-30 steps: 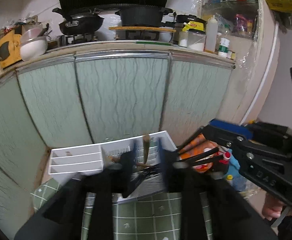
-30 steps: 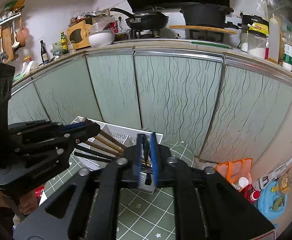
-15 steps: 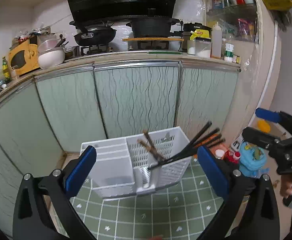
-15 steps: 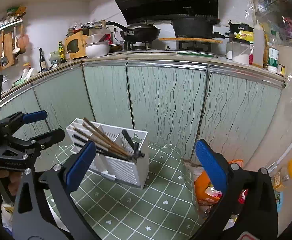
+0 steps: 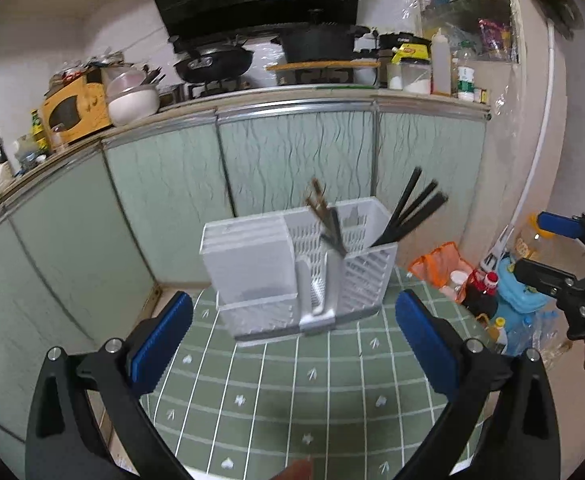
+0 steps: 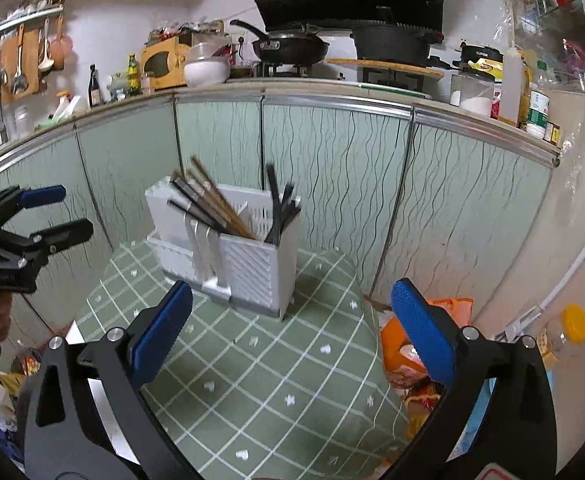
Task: Organize utensils
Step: 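Open both tools and withdraw them from the holder back over the mat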
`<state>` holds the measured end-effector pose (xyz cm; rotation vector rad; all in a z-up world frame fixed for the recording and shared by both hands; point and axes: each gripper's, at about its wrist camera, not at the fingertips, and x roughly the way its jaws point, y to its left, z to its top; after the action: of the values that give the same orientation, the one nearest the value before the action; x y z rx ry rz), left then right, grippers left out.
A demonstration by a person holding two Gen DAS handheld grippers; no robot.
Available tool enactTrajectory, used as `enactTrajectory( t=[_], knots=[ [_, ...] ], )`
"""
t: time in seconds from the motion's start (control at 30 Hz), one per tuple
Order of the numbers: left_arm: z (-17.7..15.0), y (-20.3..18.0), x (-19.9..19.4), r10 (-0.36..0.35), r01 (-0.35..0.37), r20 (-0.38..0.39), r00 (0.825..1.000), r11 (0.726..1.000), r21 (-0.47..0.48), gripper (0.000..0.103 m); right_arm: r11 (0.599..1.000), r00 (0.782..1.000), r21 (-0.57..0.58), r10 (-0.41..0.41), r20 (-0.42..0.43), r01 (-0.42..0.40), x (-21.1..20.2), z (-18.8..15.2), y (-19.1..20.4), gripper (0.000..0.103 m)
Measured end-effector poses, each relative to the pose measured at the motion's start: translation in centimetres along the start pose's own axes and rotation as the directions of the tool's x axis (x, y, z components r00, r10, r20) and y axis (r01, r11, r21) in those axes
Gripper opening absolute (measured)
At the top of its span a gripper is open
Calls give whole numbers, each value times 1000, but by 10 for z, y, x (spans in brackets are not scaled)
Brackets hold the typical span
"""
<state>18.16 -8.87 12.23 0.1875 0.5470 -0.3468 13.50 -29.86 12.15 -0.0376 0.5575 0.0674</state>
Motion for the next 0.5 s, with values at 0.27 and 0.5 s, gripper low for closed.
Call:
enactTrajectory(
  t=[0.27,0.5],
  knots=[
    [-54,5,-22,70,-69,4,998,997,-26,99,999,999,-19,-29,-37,28,-6,-55,18,96],
    [-90,12,-38,130,-131,-22,991,989,-75,99,999,998,-23,-35,-61,34,-12,-91,31,96]
  ],
)
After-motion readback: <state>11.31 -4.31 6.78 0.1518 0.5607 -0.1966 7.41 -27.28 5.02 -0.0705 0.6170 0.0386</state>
